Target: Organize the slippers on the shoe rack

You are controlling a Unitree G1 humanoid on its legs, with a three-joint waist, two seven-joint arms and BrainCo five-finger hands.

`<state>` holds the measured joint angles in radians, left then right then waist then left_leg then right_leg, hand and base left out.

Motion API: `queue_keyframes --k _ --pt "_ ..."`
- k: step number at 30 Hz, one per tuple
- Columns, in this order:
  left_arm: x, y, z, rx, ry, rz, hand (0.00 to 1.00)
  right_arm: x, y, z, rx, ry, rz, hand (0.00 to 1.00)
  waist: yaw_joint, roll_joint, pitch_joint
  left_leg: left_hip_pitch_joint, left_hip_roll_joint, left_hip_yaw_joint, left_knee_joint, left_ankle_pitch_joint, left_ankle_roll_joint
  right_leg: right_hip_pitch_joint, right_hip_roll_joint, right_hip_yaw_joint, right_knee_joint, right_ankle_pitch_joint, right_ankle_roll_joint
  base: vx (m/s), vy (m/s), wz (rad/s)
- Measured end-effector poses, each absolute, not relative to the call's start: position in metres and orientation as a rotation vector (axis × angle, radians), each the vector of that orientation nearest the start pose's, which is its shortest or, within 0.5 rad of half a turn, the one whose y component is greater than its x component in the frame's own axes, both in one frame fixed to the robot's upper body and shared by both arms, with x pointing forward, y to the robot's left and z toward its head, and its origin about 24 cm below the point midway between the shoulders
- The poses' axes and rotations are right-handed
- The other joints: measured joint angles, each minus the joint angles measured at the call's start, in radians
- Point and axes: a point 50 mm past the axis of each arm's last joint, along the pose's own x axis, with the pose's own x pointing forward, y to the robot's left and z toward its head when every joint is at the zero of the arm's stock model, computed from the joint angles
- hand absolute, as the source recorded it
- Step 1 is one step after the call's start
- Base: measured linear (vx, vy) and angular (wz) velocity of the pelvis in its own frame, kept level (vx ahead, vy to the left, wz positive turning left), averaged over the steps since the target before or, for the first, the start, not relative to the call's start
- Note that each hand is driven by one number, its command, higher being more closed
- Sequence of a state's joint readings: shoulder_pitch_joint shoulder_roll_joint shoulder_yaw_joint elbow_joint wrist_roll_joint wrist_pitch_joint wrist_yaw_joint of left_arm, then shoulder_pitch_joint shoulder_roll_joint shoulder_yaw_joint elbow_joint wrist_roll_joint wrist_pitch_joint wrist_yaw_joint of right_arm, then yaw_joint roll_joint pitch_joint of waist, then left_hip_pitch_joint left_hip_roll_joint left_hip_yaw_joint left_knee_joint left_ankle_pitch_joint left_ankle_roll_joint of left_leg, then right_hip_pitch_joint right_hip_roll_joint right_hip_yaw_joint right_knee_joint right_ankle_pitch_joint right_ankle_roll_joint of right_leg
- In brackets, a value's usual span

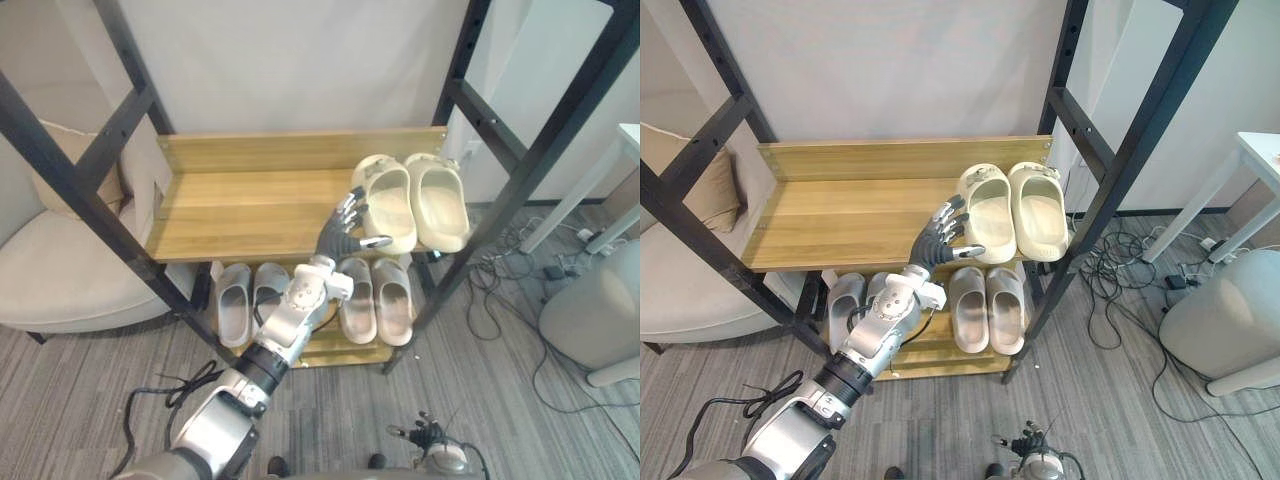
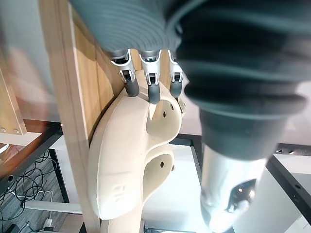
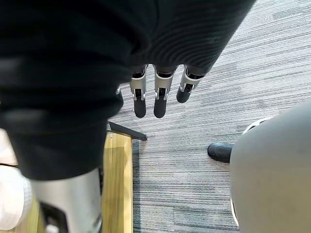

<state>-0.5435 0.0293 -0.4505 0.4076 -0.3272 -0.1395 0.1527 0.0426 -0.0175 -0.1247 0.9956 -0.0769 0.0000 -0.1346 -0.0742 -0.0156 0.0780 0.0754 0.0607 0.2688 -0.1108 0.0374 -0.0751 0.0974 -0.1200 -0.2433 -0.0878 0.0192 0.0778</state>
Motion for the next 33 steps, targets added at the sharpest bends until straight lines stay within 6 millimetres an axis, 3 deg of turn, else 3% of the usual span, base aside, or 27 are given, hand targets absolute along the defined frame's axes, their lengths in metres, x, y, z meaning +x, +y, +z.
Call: queue_keyframes --k 13,22,28,33 --pt "0.324 0.018 0.1 -0.057 -0.154 -0.4 0.0 0.114 -0.183 -0.155 -0.045 1.045 -0.274 0.0 0.004 -0.005 -0.005 0.001 0.002 0.001 0.0 0.001 0.001 0.003 -0.005 0.006 0.0 0.004 0.003 0.0 0.0 0.0" --pt "0.329 0.012 0.116 -0.054 -0.202 -0.402 0.0 0.109 -0.186 -0.154 -0.028 1.034 -0.305 0.0 0.018 -0.009 -0.012 -0.005 -0.003 0.028 0.0 0.005 0.007 -0.027 -0.015 0.034 0.029 0.007 0.007 -0.03 0.005 -0.08" --pt "0.342 0.036 0.125 -0.086 -0.221 -0.324 0.0 0.112 -0.184 -0.153 -0.024 1.02 -0.299 0.0 0.009 -0.007 -0.018 -0.001 -0.004 0.037 0.0 0.008 0.011 -0.027 -0.013 0.037 0.02 0.013 0.006 -0.05 -0.009 -0.05" --pt "0.355 0.081 0.129 -0.07 -0.225 -0.188 0.0 0.114 -0.182 -0.152 -0.034 1.014 -0.275 0.0 0.009 -0.003 -0.021 -0.003 -0.002 0.025 0.0 0.008 0.011 -0.023 -0.007 0.024 0.01 0.014 0.004 -0.02 -0.02 0.05"
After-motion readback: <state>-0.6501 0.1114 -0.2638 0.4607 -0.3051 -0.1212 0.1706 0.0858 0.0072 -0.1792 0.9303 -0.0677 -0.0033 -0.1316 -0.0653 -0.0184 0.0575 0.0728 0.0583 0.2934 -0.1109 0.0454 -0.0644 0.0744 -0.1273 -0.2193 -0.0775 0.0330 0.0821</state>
